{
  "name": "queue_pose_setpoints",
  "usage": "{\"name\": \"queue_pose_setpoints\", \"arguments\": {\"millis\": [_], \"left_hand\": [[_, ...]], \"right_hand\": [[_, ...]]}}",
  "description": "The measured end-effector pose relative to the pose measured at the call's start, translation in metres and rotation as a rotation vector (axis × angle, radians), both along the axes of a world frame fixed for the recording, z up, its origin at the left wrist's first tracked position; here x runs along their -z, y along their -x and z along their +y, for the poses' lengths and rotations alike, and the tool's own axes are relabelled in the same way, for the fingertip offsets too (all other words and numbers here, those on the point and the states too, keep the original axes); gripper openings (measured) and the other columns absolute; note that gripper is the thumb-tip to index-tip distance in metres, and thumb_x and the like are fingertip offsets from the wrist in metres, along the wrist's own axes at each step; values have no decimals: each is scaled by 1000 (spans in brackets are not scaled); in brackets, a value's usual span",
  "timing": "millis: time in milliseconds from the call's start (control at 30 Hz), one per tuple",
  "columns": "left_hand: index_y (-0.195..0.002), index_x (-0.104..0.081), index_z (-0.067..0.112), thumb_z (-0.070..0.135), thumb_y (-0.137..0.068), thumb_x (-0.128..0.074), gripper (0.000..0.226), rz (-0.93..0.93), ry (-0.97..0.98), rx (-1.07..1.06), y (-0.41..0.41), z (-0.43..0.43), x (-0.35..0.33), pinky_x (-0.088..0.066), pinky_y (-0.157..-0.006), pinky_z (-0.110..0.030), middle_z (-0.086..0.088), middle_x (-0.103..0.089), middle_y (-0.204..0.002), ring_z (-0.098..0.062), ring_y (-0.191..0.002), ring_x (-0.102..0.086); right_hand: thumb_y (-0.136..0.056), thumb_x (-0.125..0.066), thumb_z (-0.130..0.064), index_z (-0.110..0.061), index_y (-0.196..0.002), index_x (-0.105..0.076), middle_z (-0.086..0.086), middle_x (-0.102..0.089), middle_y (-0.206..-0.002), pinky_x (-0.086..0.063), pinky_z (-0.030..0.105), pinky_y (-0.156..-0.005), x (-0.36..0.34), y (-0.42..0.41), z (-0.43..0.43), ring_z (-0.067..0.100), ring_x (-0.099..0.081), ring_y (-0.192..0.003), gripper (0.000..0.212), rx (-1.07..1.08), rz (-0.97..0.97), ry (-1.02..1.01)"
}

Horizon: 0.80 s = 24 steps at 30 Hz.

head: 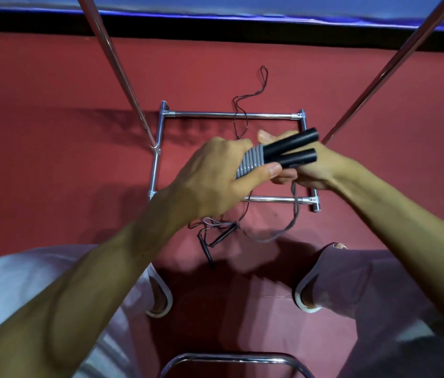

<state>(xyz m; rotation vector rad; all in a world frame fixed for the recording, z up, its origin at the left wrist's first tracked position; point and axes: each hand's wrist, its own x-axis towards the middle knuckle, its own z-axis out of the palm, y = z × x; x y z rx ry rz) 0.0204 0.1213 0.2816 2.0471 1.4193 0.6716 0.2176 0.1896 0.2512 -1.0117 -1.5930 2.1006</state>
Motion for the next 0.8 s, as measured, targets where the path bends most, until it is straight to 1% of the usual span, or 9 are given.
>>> {"name": "queue_pose_setpoints", "arguments": {"millis": [33, 100, 200, 267, 300, 367, 467, 633, 800], "left_hand": [[-79, -53, 20, 61, -92, -61, 44, 33, -17, -44, 0, 1, 0, -30, -49, -32, 2, -50, -54, -17, -49, -48], [-106, -53, 20, 62, -90, -61, 46, 131, -42, -94, 0, 3, 1, -27, -49, -27, 7, -46, -54, -10, -49, -47], [-153, -29, 25, 61, -92, -58, 77, 209, -44, -73, 1, 4, 4, -30, -51, -30, 4, -47, -52, -14, -48, -49], [-160, -23, 33, 59, -94, -55, 77, 235, -107, -37, 4, 4, 7, -33, -54, -32, 1, -45, -49, -19, -47, -48], [-156, -32, 36, 58, -96, -53, 67, 246, -144, -16, 5, 4, 9, -35, -57, -33, 1, -44, -49, -23, -49, -48], [-132, -57, 35, 58, -96, -48, 44, 242, -192, 19, 6, 3, 12, -42, -61, -36, 0, -46, -53, -29, -56, -51], [-102, -58, 25, 62, -95, -41, 41, 229, -246, 1, 7, 2, 16, -42, -56, -37, 1, -45, -54, -32, -56, -50], [-97, -55, 23, 61, -97, -43, 41, 193, -279, -28, 4, 3, 12, -45, -54, -38, 2, -43, -52, -31, -53, -51], [-91, -54, 20, 63, -95, -44, 44, 138, -209, -106, 8, 13, 12, -42, -55, -38, -2, -49, -57, -29, -57, -50]], "right_hand": [[-104, -47, -43, -14, -55, -43, 3, -29, -43, -17, 31, -50, 3, 5, -4, 15, -23, -44, 57, 50, -17, 17], [-110, -39, -29, -17, -63, -42, 0, -28, -45, -13, 31, -49, 11, 11, -10, 13, -21, -44, 48, 124, -44, 122], [-101, -31, -6, -17, -63, -38, -4, -27, -42, -16, 24, -47, 17, 10, -15, 7, -22, -41, 40, 137, -66, 304], [-96, -28, -3, -20, -54, -38, -6, -27, -40, -17, 24, -48, 19, 12, -19, 6, -24, -38, 47, 132, -47, 392], [-96, -27, -3, -20, -53, -38, -7, -28, -39, -17, 24, -48, 18, 13, -21, 5, -24, -37, 48, 126, -30, 432], [-99, -26, -5, -20, -53, -38, -8, -27, -39, -15, 22, -46, 17, 15, -24, 4, -23, -36, 50, 115, -24, 476], [-98, -24, -4, -20, -51, -40, -7, -27, -40, -12, 21, -43, 11, 14, -23, 3, -20, -36, 52, 90, -92, 439], [-97, -28, -5, -12, -62, -47, -1, -33, -47, -16, 19, -40, -3, 14, -17, 7, -24, -38, 40, 185, -227, 198], [-104, -48, -22, -9, -71, -60, 6, -55, -55, -32, 29, -48, -11, 5, -19, 18, -45, -44, 38, 247, -400, -164]]}}
